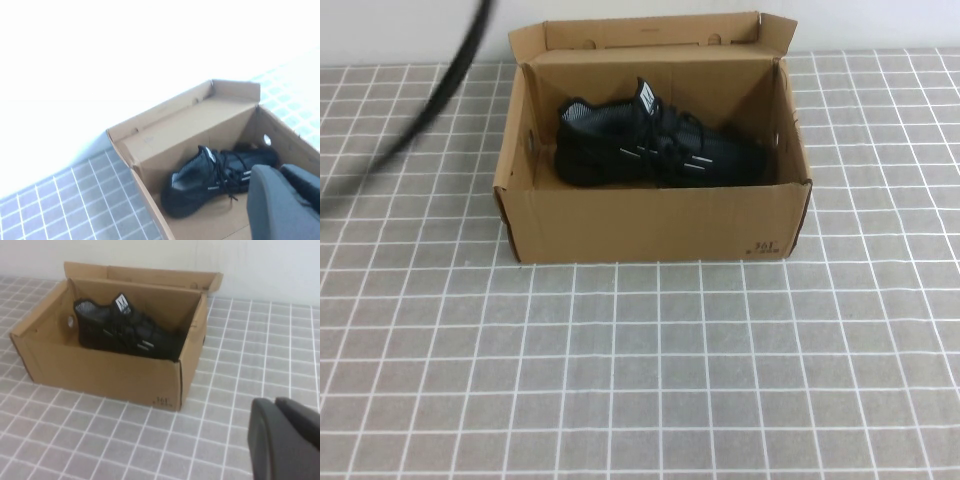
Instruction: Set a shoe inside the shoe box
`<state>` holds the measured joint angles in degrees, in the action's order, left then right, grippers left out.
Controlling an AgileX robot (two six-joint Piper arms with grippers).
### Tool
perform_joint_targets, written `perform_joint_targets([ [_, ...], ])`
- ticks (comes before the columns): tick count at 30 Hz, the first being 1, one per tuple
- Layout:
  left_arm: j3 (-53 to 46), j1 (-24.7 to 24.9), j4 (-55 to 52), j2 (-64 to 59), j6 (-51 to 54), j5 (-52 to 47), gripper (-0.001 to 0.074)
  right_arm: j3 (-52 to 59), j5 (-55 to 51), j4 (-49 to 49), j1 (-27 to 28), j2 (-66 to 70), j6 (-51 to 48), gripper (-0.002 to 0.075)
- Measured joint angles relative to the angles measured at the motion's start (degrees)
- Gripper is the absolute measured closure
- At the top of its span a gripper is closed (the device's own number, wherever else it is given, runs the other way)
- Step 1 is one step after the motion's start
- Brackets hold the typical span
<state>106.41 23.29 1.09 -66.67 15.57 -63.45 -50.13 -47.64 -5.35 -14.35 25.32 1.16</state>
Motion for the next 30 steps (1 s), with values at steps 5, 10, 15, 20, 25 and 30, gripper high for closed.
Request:
perform_joint_targets([
  [5,-27.09,0.0,0.05,20.31,0.0,19.01,0.0734,3.41,6.81,-0.38,0.0,-3.5,0.0,0.0742],
  [10,-53.82,0.0,0.05,39.65,-0.22,36.25,0.0734,7.08,13.89,-0.77,0.0,-5.74,0.0,0.0743],
  [15,-73.24,0.0,0.05,53.53,-1.06,45.38,0.0734,11.29,20.21,-1.58,0.0,-6.09,0.0,0.0742],
  [20,-87.47,0.0,0.05,60.44,-1.81,48.7,0.0734,15.74,27.44,-2.85,0.0,-6.11,0.0,0.0742],
  [25,-99.06,0.0,0.05,61.21,-1.85,50.58,0.0734,19.87,32.54,-3.07,0.0,-6.11,0.0,0.0742],
  [30,-107.37,0.0,-0.53,61.31,-1.94,53.86,0.0734,20.9,33.31,-3.11,0.0,-6.11,0.0,0.0743],
])
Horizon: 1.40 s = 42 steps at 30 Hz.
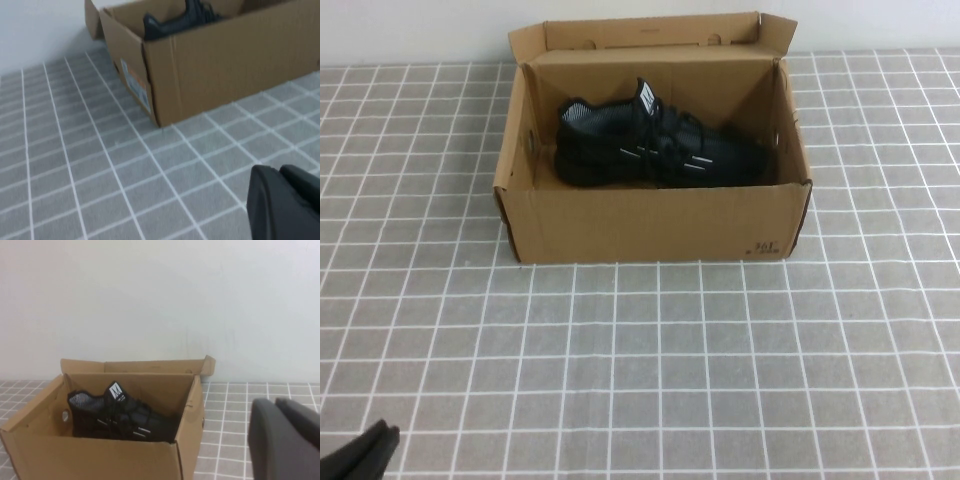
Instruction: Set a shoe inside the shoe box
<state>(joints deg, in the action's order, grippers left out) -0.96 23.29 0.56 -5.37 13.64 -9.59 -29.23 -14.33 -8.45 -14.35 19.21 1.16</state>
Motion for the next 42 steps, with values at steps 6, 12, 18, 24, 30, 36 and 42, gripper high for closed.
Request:
perform_joint_targets([
  [6,-0.5,0.0,-0.56,0.0,0.0,-3.42,0.0734,0.0,0.45,-0.1,0.0,0.0,0.0,0.0742],
  [12,-0.5,0.0,-0.56,0.0,0.0,-3.79,0.0734,0.58,0.45,-0.1,0.0,0.0,0.0,0.0742],
  [18,-0.5,0.0,-0.56,0.0,0.0,-3.79,0.0734,2.53,-0.48,-0.1,0.0,0.0,0.0,0.0742],
  [24,-0.5,0.0,-0.56,0.0,0.0,-3.92,0.0734,3.44,-2.24,2.09,0.12,-0.11,0.0,0.0742],
  [30,-0.5,0.0,-0.56,0.0,0.0,-3.92,0.0734,9.41,1.81,5.28,9.34,-4.06,0.0,0.0742],
  [36,-0.5,0.0,-0.56,0.0,0.0,-3.92,0.0734,22.78,11.89,4.36,15.15,-12.95,0.0,0.0742],
  [42,-0.5,0.0,-0.56,0.0,0.0,-4.05,0.0734,30.6,12.53,2.34,15.38,-19.44,0.0,0.0742],
])
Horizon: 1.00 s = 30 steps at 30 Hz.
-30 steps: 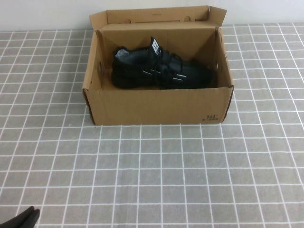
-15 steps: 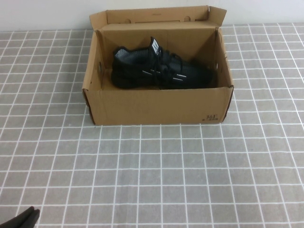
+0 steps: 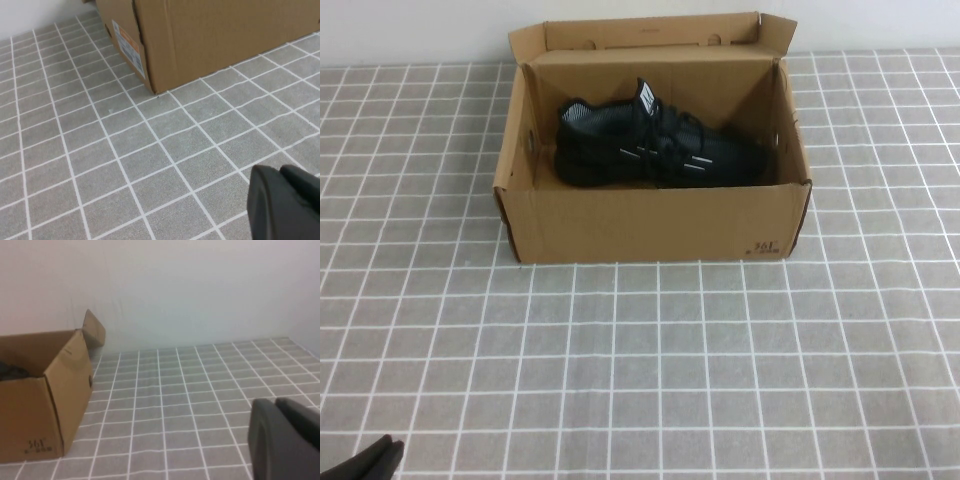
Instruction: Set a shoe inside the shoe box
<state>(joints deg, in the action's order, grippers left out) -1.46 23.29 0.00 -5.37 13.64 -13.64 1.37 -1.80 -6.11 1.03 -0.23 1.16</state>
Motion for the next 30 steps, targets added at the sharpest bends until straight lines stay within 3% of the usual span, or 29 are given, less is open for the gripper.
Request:
perform_joint_targets([
  [10,0.0,0.0,0.0,0.0,0.0,-1.22,0.0734,0.07,-19.03,0.44,0.0,-0.26,0.0,0.0742],
  [30,0.0,0.0,0.0,0.0,0.0,-1.2,0.0735,0.07,-20.36,0.3,0.0,-0.26,0.0,0.0742],
])
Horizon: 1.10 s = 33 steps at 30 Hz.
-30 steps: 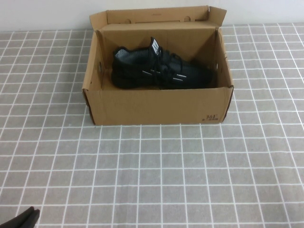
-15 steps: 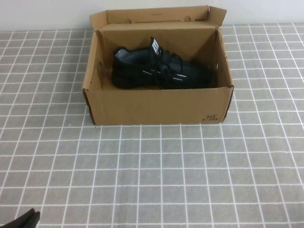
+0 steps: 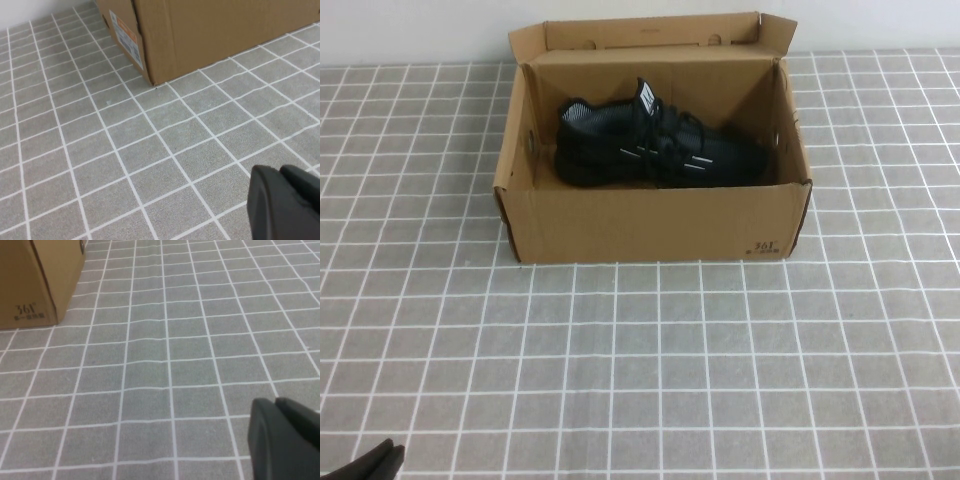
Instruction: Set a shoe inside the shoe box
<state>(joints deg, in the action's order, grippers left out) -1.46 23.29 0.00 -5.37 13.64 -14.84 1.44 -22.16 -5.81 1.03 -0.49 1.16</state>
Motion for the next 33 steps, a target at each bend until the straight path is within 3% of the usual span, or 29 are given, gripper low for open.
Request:
perform_joint_targets([
  [7,0.0,0.0,-5.1,0.0,-0.57,1.21,0.0735,0.0,0.0,0.0,0.0,0.0,0.0,0.0742],
  [10,0.0,-1.24,-5.32,0.0,-6.85,7.3,0.0735,0.0,0.0,0.0,0.0,0.0,0.0,0.0743],
  [17,0.0,-13.92,-2.04,3.76,-11.55,15.95,0.0735,0.0,-0.13,-0.09,0.0,0.0,0.0,0.0742],
  [23,0.0,-20.24,-0.77,5.91,-12.4,6.5,0.0735,0.0,-0.24,-0.23,0.0,-0.1,0.0,0.0742],
  [28,0.0,-20.56,-1.66,6.02,-12.9,-5.31,0.0735,0.0,-0.24,-0.34,0.0,-0.08,0.0,0.0742],
  [33,0.0,-20.56,-2.28,6.02,-12.9,-7.32,0.0735,0.0,-0.24,-0.34,0.0,-0.12,0.0,0.0742],
])
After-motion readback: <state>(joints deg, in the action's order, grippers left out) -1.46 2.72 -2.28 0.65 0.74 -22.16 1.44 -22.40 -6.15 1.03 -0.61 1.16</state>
